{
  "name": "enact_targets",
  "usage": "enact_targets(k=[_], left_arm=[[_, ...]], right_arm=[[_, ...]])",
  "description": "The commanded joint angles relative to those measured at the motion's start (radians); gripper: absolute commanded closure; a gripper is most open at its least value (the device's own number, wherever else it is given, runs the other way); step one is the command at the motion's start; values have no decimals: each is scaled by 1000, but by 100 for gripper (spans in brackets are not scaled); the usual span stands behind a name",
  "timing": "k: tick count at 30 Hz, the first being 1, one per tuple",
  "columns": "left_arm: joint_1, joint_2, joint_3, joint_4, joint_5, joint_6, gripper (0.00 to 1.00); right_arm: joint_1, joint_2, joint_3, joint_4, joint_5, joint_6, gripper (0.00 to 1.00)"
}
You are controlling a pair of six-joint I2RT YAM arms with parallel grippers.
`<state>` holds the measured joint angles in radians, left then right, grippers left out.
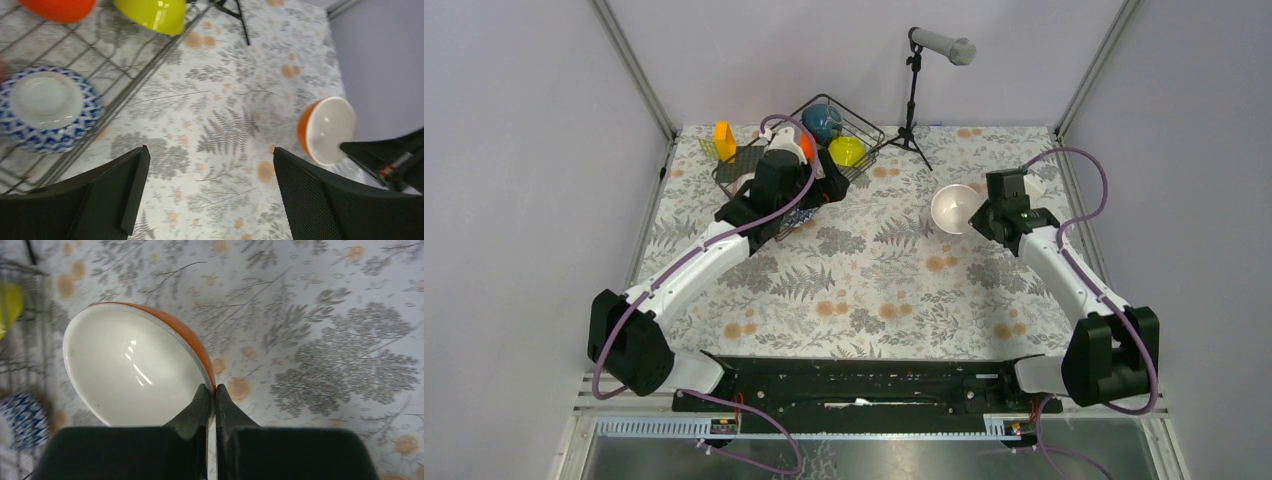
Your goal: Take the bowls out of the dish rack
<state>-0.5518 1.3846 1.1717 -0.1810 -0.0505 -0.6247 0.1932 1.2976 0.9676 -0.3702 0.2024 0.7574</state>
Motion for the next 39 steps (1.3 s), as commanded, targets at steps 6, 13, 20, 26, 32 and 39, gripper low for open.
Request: enact_targets(k=[6,13,20,26,32,39], left_arm=[[3,-47,-6,-72,-233,99,1],[3,-39,6,-77,-268,135,1],[3,-4,20,-77,-314,177,1],[3,30,48,-79,-367,212,1],[3,119,142,-87,-505,271,1],[3,236,244,-95,-594,309,1]], right_arm=[[-88,158,111,-66,101,-31,100],[-141,308,181,-50,13,-65,100],[-157,373,206,-25,-47,-90,96],[-164,377,199,2,-73,-88,85],[-166,369,173,13,-81,-98,80],[-170,340,156,19,-83,-126,70]])
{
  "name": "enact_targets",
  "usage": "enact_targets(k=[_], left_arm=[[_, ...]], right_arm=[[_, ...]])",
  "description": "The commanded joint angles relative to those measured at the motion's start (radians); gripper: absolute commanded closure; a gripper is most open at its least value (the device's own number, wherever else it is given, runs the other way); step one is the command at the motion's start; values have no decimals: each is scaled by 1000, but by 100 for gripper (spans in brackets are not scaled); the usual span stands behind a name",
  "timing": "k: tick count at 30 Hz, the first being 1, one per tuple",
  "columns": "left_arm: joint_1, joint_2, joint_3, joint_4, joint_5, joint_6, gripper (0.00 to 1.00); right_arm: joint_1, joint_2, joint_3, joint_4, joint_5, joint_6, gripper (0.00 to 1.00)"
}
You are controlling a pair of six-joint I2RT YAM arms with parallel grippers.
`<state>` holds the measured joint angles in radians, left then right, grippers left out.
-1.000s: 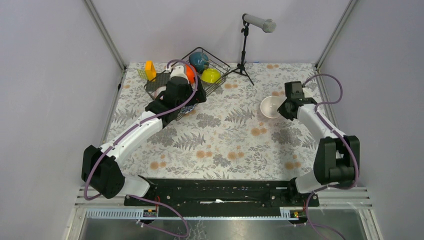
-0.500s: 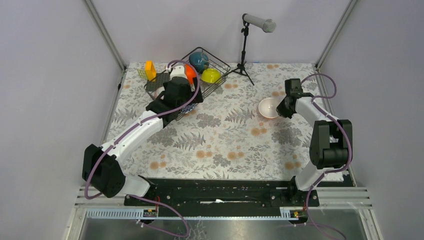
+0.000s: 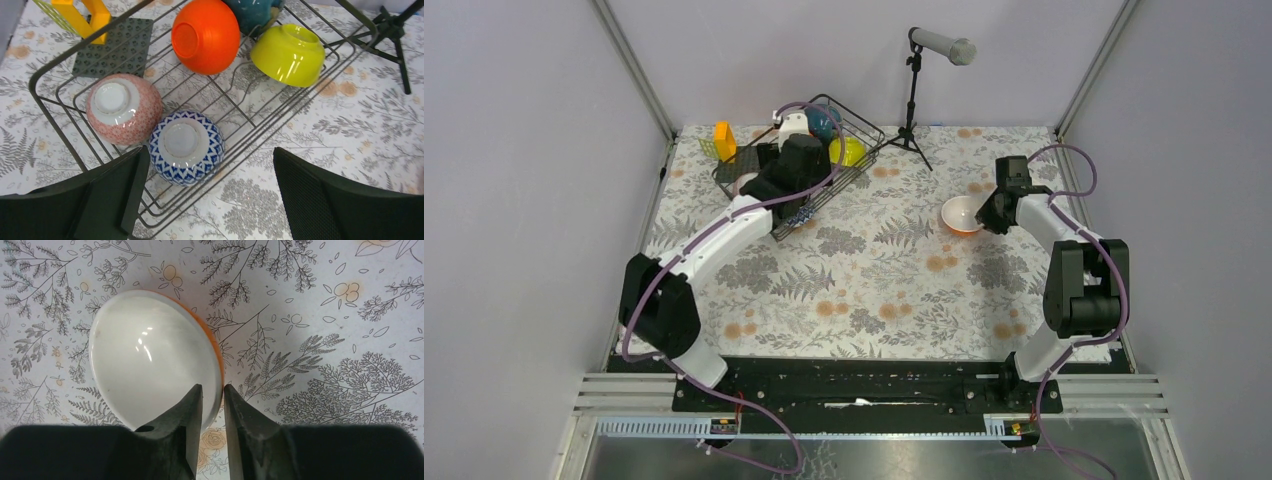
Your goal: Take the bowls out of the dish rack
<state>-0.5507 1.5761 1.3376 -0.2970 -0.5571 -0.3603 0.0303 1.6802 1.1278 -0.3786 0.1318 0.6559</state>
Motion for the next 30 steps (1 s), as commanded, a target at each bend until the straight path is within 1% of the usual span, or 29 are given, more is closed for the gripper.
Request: enact_targets(k=[1,3,6,7,10,15,17,19,22,26,30], left_arm=[[2,60,93,21,-90,50,1],[2,92,125,20,-88,59,1],[3,136,178,14,-63,47,1],[3,148,192,13,-53,30,1],[8,168,209,35,1,-24,1],[62,190,206,87,170,-150,1],[109,206,204,107,280,-212,1],[153,224,197,147,374,-280,1],[205,246,169,224,487,-374,1],[252,266,120,376,612,-515,1],[261,324,146,443,674,-591,1]], right_arm=[[-8,-53,-6,27,-12,-28,67],[-7,-76,-13,28,-5,-36,62],[-8,-108,-26,27,21,-50,48],[-7,-115,-30,28,30,-53,46],[-7,-135,-35,23,40,-59,45],[-7,-196,-52,31,38,-81,36],[-8,-226,-65,41,20,-93,32],[-7,-262,-84,62,-18,-104,24],[-7,-320,-118,101,-79,-108,17],[-7,-385,-157,160,-142,-98,6],[-8,-424,-181,207,-186,-95,1]])
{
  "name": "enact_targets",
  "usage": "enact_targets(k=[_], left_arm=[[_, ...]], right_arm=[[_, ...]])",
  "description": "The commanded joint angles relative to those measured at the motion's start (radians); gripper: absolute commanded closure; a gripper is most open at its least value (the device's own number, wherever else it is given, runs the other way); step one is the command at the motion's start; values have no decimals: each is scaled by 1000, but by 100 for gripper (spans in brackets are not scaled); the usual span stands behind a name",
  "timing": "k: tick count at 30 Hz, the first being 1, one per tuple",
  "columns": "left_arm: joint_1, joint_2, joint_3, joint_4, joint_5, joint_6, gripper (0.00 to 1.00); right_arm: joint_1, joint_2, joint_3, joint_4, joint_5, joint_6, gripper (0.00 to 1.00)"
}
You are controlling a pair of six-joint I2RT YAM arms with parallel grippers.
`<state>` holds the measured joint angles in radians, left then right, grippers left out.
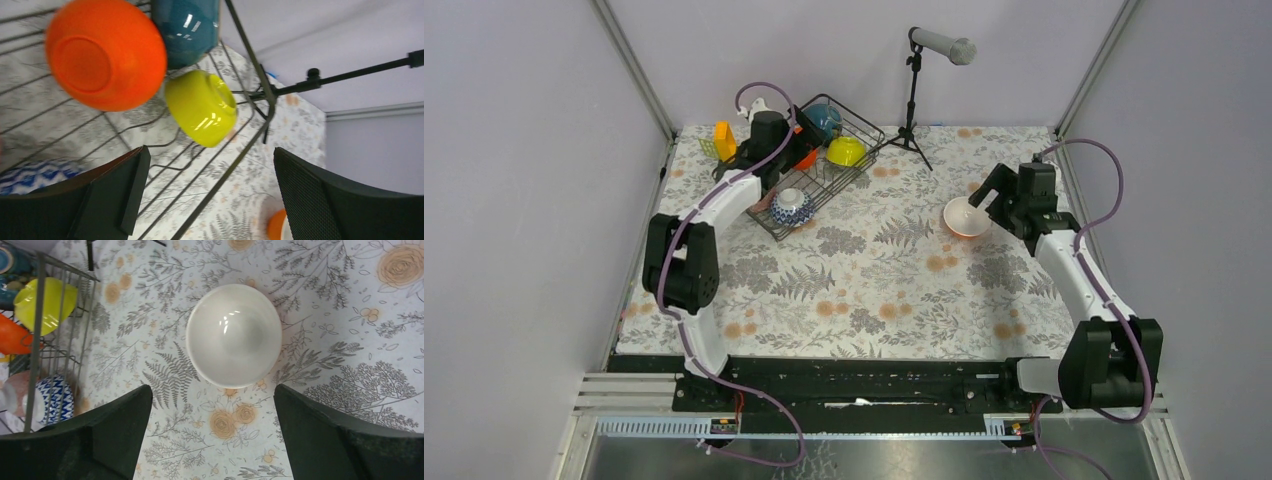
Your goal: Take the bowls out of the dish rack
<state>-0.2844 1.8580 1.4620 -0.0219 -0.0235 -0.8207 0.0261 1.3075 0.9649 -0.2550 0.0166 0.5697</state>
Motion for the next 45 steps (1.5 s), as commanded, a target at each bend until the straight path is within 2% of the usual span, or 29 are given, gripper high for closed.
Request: enact_targets(k=[1,7,12,17,21,24,29,31,33,38,45], left_arm=[[-5,59,39,169,153,-141,1],[-7,144,86,204,198,-257,1],[-18,183,99,212,138,-338,1],[-49,207,171,91,3,-348,1],[-62,228,233,-17,-53,-350,1],[-86,200,234,-31,-92,-245,1],[-201,103,230,-53,-239,299,1],[-231,81,209,-60,-232,492,1],[-243,78,208,-105,-183,612,2],[-246,149,310,-278,-219,681,17],[-276,202,342,-324,-330,777,19]], right_arm=[[-3,-54,-20,88,-78,-11,1],[-3,-48,-14,89,-114,-8,0],[-3,-60,-12,89,-92,-15,0],[-3,-76,-17,92,-96,-11,0],[-3,-83,-30,103,-99,-9,0],[-4,-79,-34,115,-117,-8,0],[-3,-66,-27,117,-149,-5,0],[-3,-66,-29,116,-152,0,0],[-3,-68,-31,121,-159,2,0],[-3,-76,-45,127,-160,0,0],[-4,-115,-68,126,-148,-9,0]])
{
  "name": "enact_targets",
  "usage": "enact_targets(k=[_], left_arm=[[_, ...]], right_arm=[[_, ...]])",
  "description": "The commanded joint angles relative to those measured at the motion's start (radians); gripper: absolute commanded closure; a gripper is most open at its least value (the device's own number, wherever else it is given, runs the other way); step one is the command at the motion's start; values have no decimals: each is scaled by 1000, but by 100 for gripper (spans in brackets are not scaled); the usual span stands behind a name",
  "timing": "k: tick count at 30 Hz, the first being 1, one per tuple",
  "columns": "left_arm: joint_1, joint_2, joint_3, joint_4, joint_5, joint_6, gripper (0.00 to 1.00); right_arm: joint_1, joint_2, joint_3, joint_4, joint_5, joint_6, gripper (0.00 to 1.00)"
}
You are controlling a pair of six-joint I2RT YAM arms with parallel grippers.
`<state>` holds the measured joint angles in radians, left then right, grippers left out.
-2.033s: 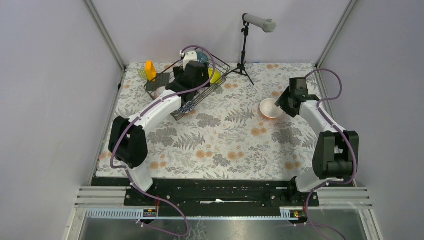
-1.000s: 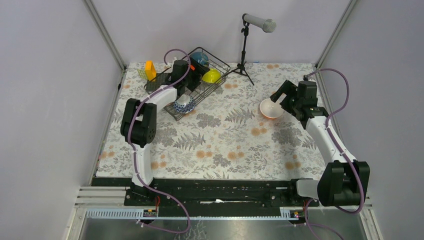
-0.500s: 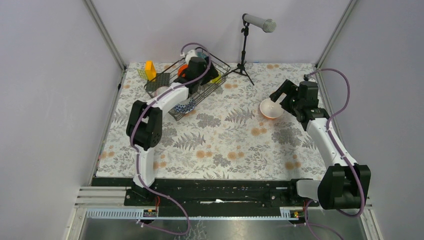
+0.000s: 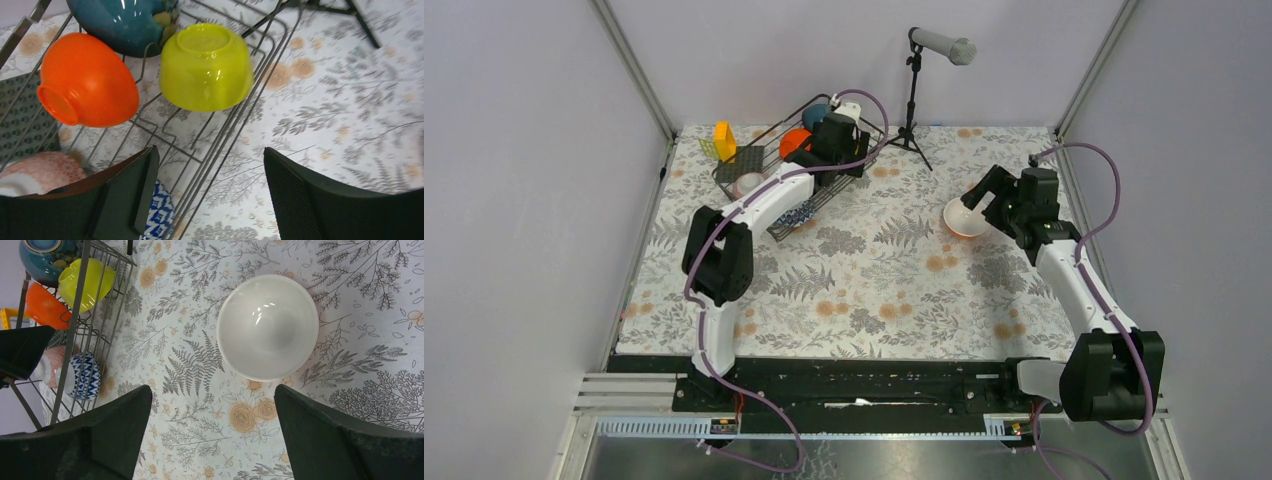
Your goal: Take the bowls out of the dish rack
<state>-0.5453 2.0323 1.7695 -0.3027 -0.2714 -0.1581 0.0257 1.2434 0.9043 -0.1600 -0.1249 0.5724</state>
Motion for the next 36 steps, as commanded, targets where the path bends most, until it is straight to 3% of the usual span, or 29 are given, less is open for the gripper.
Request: enact_targets(k=[1,5,12,16,20,30,36], left_arm=[[-17,32,35,-47,-85,127,20],[-18,50,48,-80,-116,125,23],[-18,70,34,-94,-103,117,42],[-17,79,19,-94,-110,112,46],[-18,79,11,-105,-115,110,63],[-16,64,-19,-117,-103,107,67],[-17,46,-35,-140,-72,104,94]], right_arm=[[-3,-53,-8,30,-5,-12,0],[-3,-63,-11,30,-4,-12,0],[-3,-58,-20,30,-12,-9,0],[-4,-69,-27,29,-10,-8,0],[-4,-77,-25,25,-10,-8,0],[-3,-92,-28,12,-12,-9,0],[-4,-104,-29,5,-13,-9,0]])
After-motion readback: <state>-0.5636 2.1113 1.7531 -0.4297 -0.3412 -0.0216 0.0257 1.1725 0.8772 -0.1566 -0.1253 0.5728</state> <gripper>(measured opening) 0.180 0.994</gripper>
